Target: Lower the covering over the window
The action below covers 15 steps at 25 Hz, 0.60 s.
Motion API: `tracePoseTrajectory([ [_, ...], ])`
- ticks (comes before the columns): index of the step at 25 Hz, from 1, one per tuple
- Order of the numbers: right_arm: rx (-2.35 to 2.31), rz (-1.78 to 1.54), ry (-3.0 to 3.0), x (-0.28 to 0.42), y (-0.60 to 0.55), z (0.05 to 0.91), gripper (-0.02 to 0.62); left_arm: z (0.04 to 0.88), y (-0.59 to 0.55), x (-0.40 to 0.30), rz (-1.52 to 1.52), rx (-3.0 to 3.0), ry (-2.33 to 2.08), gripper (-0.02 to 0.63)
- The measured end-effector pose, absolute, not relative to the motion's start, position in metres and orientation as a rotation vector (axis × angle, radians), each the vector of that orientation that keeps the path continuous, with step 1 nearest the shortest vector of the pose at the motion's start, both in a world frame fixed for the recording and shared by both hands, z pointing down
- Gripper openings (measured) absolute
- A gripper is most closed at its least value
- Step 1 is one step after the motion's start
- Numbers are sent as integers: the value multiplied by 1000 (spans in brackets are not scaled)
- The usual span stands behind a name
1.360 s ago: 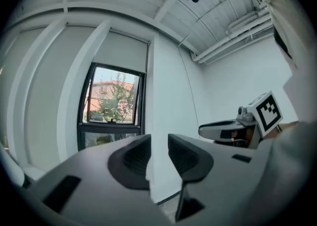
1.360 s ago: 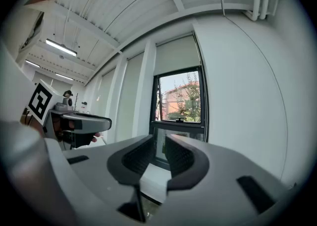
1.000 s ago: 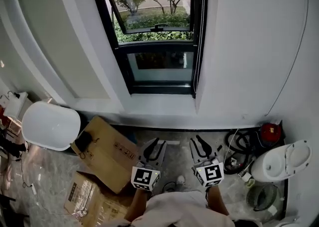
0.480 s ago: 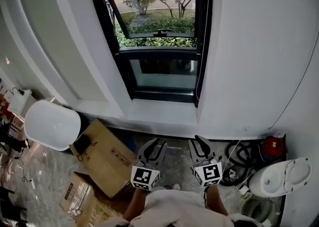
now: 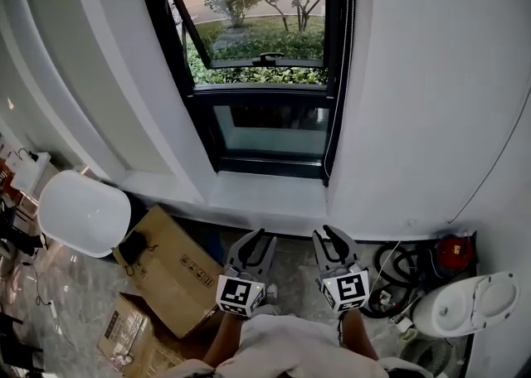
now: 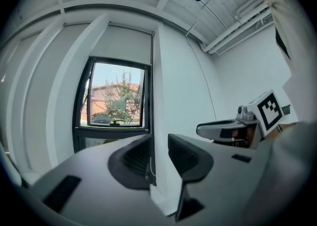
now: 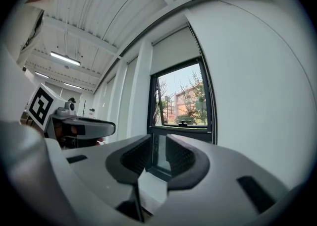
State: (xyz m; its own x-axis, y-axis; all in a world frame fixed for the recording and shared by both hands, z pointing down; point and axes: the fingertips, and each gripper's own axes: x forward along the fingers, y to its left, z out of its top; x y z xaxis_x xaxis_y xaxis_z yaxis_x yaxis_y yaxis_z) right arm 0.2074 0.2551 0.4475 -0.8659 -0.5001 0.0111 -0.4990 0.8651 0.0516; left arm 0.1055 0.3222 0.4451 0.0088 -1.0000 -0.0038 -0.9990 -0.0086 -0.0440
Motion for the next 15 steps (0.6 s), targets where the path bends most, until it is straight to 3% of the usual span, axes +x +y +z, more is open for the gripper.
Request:
tracePoseTrajectory([
  [15,876,-94,-2973,131,188,452,86,453,251,26,-33,-2248,2135,112],
])
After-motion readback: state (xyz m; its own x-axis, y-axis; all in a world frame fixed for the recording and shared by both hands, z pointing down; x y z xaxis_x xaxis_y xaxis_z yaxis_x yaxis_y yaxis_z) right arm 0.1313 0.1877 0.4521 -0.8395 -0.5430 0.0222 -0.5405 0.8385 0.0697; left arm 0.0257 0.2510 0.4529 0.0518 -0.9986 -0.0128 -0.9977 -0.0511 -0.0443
